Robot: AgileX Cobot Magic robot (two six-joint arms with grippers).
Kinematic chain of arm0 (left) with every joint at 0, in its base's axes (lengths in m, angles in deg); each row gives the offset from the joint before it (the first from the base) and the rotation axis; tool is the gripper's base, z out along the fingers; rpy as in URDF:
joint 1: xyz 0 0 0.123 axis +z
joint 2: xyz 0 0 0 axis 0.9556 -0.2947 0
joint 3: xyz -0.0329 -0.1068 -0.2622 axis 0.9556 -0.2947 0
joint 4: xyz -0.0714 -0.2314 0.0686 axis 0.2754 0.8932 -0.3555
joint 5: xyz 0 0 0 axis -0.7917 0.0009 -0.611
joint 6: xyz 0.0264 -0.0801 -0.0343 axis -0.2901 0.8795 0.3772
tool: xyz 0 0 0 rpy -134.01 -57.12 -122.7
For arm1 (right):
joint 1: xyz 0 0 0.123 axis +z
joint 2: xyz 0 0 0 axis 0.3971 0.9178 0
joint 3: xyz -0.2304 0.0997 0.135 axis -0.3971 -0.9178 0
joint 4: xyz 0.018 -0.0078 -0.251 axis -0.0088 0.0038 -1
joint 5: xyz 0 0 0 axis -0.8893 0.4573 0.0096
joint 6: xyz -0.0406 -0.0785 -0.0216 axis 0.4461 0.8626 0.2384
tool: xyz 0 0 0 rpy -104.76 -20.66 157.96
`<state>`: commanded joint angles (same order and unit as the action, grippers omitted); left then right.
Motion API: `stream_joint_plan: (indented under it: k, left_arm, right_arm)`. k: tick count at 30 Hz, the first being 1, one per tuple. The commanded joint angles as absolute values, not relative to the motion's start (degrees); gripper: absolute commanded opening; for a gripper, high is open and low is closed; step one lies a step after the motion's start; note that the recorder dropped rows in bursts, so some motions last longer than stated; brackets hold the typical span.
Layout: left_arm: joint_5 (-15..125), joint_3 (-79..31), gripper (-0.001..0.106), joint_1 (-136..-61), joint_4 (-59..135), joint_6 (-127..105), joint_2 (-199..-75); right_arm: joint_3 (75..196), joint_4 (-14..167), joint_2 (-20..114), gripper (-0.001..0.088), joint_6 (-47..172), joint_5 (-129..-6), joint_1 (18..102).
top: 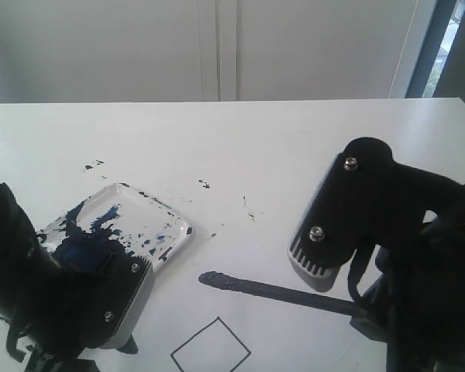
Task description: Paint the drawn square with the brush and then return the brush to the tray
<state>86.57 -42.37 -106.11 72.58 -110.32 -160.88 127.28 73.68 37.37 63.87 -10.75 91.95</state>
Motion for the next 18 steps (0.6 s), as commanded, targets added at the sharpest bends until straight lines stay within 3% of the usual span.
stream_joint_plan:
  k: [4, 18]
  left_arm:
    - [79.68, -44.03, 0.051, -106.11, 72.38, -110.92, -164.19]
    - [78.86, -44.03, 0.051, -106.11, 72.38, -111.62, -165.39]
  right_arm:
    - [127.28, 73.73, 37.37, 0.0000, 63.52, -10.76, 91.95]
    - [126.91, 84.20, 37.37, 0.0000, 64.18, -9.40, 91.95]
